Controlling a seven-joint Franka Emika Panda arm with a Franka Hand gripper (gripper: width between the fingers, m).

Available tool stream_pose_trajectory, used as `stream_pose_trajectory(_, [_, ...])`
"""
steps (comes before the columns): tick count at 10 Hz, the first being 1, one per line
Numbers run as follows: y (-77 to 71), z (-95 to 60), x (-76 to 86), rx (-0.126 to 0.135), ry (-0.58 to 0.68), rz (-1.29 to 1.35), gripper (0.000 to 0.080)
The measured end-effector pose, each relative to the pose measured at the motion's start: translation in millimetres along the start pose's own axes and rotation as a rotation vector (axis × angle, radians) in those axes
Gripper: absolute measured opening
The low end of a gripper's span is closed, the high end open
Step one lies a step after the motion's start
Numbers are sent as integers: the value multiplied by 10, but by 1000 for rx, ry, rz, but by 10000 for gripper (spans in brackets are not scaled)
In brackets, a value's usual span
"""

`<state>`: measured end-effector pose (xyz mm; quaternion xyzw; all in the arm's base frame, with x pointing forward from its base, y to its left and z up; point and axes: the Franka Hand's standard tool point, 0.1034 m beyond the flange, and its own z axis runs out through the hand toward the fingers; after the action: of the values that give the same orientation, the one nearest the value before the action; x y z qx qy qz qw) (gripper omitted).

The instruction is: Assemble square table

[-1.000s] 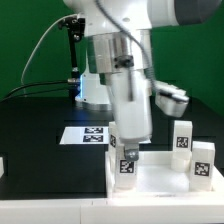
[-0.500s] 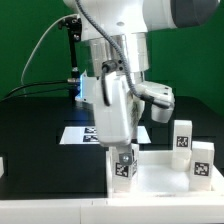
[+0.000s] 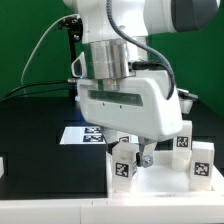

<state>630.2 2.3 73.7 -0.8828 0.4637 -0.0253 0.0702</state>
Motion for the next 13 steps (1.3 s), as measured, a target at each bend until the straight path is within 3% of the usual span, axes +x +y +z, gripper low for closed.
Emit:
stream_pose_trajectory(2, [28,-28,81,-35,16,-347,649])
stream_pose_trajectory(3, [33,-22,75,-35,16,-297,649])
stream_pose_trajectory(4, [37,-22,78,-36,17,-280,570])
stream_pose_trajectory(5, [39,-22,81,-36,17,-279,386])
stream_pose_trajectory(6, [38,-21,78,-34,17,-192,386])
stream_pose_trajectory(7, [42,-21,81,-33,19,-108,282])
stream_pose_trajectory(10, [57,-22,89,-28,25,213,284])
stream_pose_trajectory(13, [50,-11,93,33,17,737,284])
